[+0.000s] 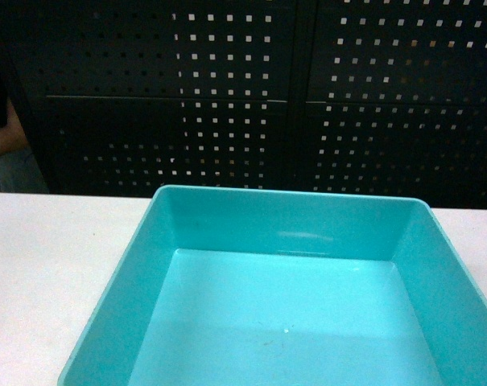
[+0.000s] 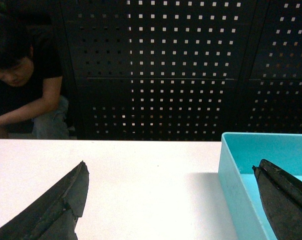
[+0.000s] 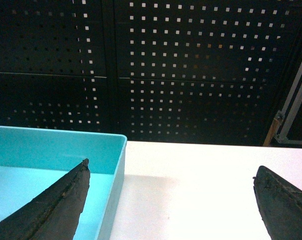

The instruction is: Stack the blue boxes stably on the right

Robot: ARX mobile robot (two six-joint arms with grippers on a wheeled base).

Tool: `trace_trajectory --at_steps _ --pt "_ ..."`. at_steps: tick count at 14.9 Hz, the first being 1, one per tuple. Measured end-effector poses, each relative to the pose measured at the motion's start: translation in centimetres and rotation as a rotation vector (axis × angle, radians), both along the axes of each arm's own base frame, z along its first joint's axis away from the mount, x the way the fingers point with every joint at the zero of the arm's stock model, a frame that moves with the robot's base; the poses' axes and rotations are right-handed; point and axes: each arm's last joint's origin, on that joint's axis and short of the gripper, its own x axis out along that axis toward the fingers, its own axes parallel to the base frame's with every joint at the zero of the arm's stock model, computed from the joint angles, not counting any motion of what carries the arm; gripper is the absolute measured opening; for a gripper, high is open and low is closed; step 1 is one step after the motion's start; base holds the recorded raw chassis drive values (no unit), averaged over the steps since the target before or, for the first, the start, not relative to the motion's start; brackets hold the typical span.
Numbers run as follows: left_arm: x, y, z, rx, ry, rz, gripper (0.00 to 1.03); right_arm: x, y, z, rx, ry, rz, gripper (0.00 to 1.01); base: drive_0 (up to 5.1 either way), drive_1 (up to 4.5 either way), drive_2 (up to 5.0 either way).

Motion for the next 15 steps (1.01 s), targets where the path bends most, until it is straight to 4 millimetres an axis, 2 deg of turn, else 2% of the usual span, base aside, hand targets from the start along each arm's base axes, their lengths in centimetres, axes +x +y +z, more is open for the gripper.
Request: trace_trajectory --at_steps 15 --pt "-0.03 -0.20 -0.14 0.005 0.011 0.014 0.98 0.00 -0.09 0.01 0.000 -0.001 0.005 0.98 0.0 0.00 0.0"
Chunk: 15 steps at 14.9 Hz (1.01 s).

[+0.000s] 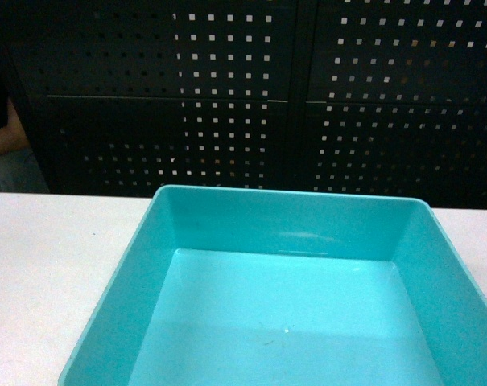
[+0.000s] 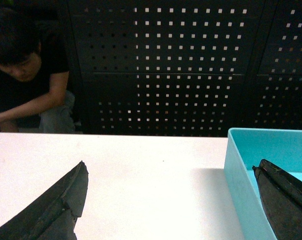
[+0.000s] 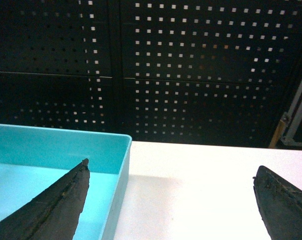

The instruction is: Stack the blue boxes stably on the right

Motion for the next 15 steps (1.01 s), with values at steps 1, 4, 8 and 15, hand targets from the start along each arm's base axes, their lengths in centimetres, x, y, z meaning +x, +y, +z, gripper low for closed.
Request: trace_trajectory --at_steps 1,4,8,15 --pt "-0.1 -0.7 -0.1 0.004 0.003 -0.023 0.98 0.1 -0.5 0.1 -0.005 -0.013 0.011 0.98 0.0 0.00 0.0" --pt "1.7 -0.8 0.7 0.023 -0.037 0.014 0.98 1.6 -1.7 0.6 -0.024 -0.033 0.060 0.98 0.0 0.00 0.0" --pt "7.6 -1.7 5.0 0.115 -0.003 -0.151 0.98 6.4 -1.2 3.3 -0.010 0.014 0.139 0.98 0.0 0.00 0.0" --pt "10.8 -3.1 6.7 0.137 0.071 -0.229 0.98 9.7 0.4 4.9 -0.015 0.070 0.208 0.98 0.0 0.00 0.0"
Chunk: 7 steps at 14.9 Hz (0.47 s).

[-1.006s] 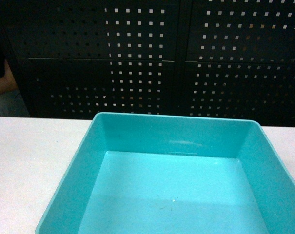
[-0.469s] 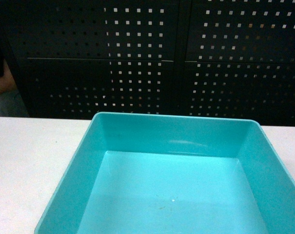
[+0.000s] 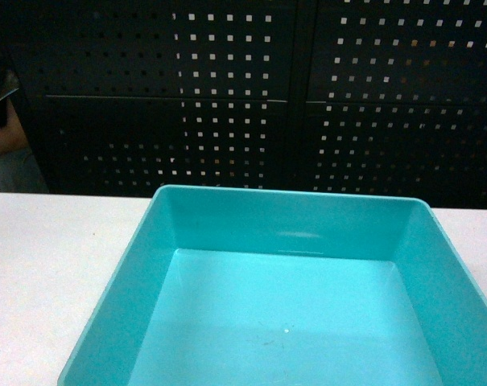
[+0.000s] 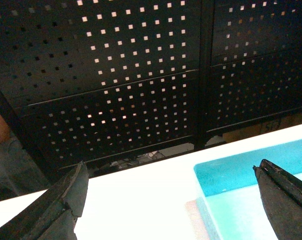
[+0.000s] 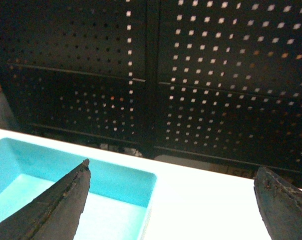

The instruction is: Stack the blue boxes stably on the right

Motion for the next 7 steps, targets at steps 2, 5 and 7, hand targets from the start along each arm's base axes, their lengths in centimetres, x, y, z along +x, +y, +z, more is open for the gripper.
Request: trace_trajectory --at_steps 2,5,7 --pt "2.3 -1.5 0.9 0.011 0.038 -0.027 0.98 2.4 1.2 0.3 -0.027 0.050 0.026 0.98 0.0 0.00 0.0" --pt "8.6 -4.7 -4.5 0.159 0.389 0.034 0.98 9.4 4.1 -3.4 -0.125 0.376 0.082 0.98 0.0 0.00 0.0" --pt "8.8 -5.3 -6.0 0.161 0.440 0.038 0.98 9.9 4.3 -4.8 -0.147 0.411 0.077 0.98 0.0 0.00 0.0"
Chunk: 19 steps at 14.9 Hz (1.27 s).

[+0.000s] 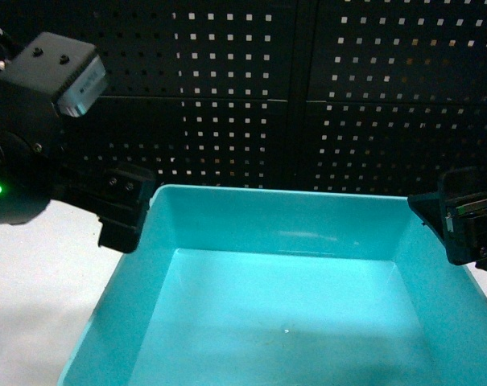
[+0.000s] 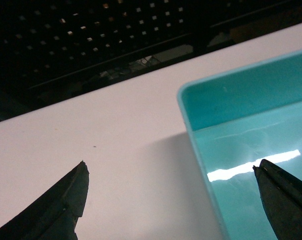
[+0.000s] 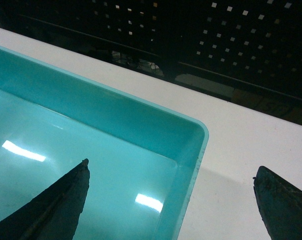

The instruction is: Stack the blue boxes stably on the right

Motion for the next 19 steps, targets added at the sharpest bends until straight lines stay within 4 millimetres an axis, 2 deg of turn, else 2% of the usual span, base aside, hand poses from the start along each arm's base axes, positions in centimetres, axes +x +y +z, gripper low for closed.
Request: trace_trajectory --at_steps 2,6,14,19 --pt "-0.1 -0.7 -1.3 -0.009 0.025 0.000 0.98 0.1 0.0 -1.1 -0.009 0.012 -0.010 0.98 0.0 0.00 0.0" --pt "-0.6 -0.5 -4.2 0.004 0.091 0.051 0.98 -0.7 -0.6 -4.3 -0.026 0.090 -0.023 0.98 0.0 0.00 0.0" --pt "-0.2 -0.5 -4.9 -0.017 0.102 0.075 0.98 -1.2 -0.6 -6.7 -0.032 0.131 -0.021 0.98 0.0 0.00 0.0" --pt "0.0 -1.8 -4.4 -0.043 0.097 0.047 0.98 -1.2 -1.2 -8.5 -0.037 0.170 -0.041 0.98 0.0 0.00 0.0"
